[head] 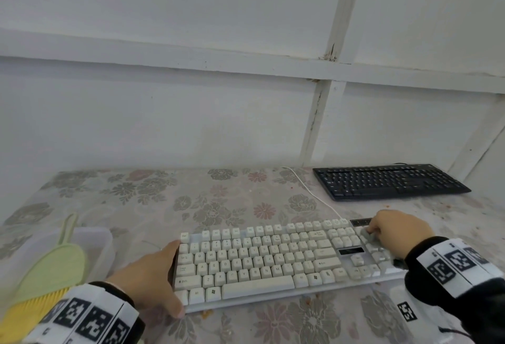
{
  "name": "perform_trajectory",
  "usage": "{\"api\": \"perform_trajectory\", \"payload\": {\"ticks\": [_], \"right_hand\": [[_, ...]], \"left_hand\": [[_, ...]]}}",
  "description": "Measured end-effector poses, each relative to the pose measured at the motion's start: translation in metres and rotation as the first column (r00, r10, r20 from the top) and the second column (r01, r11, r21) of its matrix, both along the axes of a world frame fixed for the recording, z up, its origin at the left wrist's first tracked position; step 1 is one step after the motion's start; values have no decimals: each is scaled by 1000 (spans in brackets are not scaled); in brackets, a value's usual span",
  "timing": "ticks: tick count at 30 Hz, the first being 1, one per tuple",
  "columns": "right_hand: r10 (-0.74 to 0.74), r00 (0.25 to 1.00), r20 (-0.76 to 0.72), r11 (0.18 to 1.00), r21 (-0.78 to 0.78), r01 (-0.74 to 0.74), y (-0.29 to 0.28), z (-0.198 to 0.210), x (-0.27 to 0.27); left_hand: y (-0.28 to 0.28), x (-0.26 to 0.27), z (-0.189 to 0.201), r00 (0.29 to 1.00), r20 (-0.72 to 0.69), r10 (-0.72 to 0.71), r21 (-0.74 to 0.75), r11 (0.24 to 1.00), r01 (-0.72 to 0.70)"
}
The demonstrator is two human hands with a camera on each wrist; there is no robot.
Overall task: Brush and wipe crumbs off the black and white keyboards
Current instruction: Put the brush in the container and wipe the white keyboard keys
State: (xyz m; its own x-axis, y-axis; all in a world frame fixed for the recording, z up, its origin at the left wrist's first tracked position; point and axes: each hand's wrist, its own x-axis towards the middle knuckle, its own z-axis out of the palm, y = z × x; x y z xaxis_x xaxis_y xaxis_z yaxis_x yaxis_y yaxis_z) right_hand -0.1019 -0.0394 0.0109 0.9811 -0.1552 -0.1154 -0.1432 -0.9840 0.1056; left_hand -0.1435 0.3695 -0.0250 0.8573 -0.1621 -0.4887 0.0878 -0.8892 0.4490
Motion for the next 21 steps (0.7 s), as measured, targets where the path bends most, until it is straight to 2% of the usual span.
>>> {"api": "perform_trajectory", "payload": {"ticks": [3,7,12,18,21], "right_hand": [[14,998,55,999,39,-16,-15,0,1],[111,994,9,993,28,-111,-15,-9,-7],[27,999,34,999,-34,-25,-34,-10,-8],[-66,998,-12,998,15,66,-31,0,1],[-65,998,6,998,12,65,-24,1,4]], "left_hand": [[0,0,0,1000,5,-2,-13,1000,2],[-1,-1,2,1000,10,-15,-28,999,15],[0,-1,2,1000,12,-13,-41,999,14],[0,-2,3,1000,17,-23,-45,999,24],[-1,-3,4,1000,13,-25,-38,999,26]]}}
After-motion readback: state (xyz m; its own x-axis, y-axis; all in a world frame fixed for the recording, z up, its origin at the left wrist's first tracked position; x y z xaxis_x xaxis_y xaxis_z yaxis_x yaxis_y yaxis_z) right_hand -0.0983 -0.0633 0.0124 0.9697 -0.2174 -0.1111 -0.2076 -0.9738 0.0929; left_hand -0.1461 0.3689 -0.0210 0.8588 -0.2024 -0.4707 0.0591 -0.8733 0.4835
